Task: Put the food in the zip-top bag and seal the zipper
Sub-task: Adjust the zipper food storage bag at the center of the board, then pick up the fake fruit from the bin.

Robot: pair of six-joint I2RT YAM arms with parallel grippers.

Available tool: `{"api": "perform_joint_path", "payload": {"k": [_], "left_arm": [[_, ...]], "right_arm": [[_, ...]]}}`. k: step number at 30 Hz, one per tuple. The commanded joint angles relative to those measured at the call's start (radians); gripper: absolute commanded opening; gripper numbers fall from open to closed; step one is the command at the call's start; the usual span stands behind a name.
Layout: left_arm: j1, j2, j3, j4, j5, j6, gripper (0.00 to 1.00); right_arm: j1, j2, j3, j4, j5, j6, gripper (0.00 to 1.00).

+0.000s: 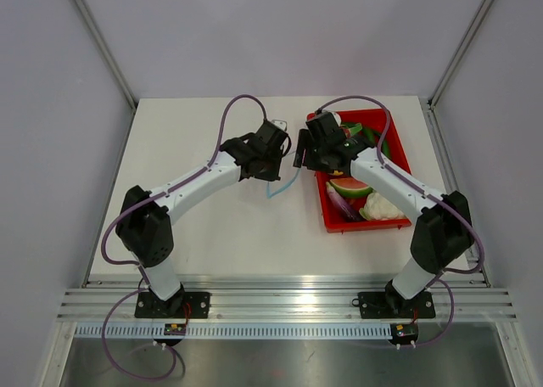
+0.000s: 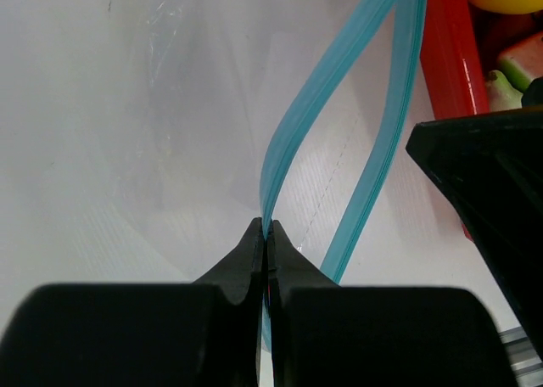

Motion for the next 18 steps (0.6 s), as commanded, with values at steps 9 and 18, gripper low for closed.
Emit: {"api": "perform_joint_path", "payload": {"k": [9, 18], "left_arm": [[-0.008, -0.004, 0.051, 0.011, -0.047, 0.001, 0.0], [-0.008, 0.004, 0.057, 0.009, -0.044, 0.004, 0.0]], "right_arm": [[-0.211, -0.072, -0.087, 0.007, 0.077, -0.02, 0.91], [-0.28, 0.072, -0.03, 0.037, -0.027, -0.1, 0.99]]}}
